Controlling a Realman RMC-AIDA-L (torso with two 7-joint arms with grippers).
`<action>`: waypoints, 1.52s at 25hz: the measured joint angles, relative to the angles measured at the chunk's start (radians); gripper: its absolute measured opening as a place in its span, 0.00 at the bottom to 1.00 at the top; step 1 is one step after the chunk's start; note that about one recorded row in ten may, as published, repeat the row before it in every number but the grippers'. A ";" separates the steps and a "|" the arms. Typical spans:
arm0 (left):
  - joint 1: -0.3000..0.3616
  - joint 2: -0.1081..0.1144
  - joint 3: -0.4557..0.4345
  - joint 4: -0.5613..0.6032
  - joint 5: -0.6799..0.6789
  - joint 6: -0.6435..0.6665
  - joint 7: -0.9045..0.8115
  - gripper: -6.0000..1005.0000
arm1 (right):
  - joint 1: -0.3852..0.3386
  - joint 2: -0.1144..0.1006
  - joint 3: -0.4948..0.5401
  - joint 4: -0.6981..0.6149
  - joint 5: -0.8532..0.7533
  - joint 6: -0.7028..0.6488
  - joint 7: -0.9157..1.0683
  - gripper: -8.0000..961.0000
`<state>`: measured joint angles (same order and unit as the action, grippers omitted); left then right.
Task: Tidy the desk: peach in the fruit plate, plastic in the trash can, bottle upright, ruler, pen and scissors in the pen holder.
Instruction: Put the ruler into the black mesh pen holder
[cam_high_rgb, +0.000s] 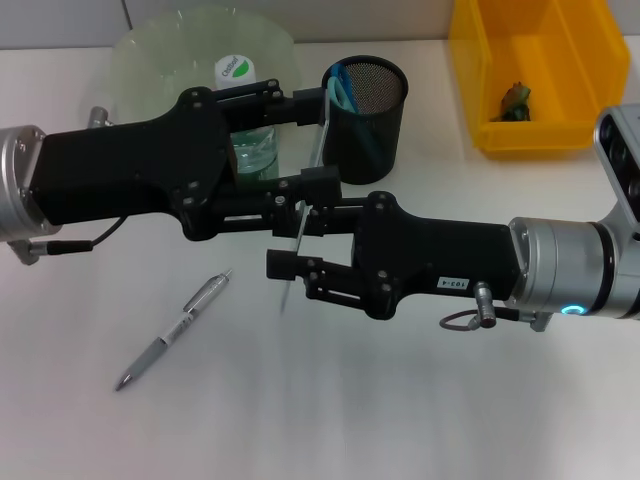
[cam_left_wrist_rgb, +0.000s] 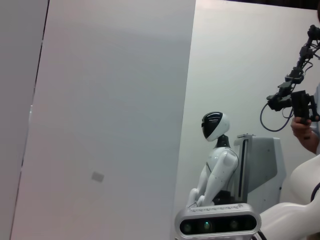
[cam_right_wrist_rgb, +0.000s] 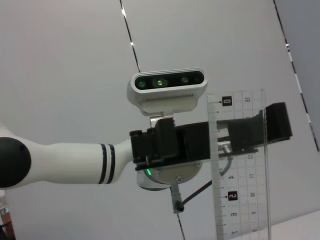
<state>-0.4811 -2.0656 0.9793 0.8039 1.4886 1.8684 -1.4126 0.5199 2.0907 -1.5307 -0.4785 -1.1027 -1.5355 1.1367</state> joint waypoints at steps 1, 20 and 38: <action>0.002 0.000 0.000 -0.001 0.001 -0.001 0.003 0.73 | -0.001 0.000 0.000 0.000 0.000 0.004 0.000 0.42; 0.117 0.016 -0.004 -0.010 0.007 -0.034 0.024 0.73 | -0.069 -0.014 0.280 -0.029 -0.012 0.056 -0.034 0.42; 0.111 0.002 0.021 -0.108 0.018 -0.034 0.077 0.73 | -0.031 -0.005 0.301 -0.137 -0.032 0.393 -0.077 0.43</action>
<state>-0.3697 -2.0632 1.0002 0.6957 1.5064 1.8343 -1.3356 0.4891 2.0860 -1.2299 -0.6160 -1.1344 -1.1422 1.0593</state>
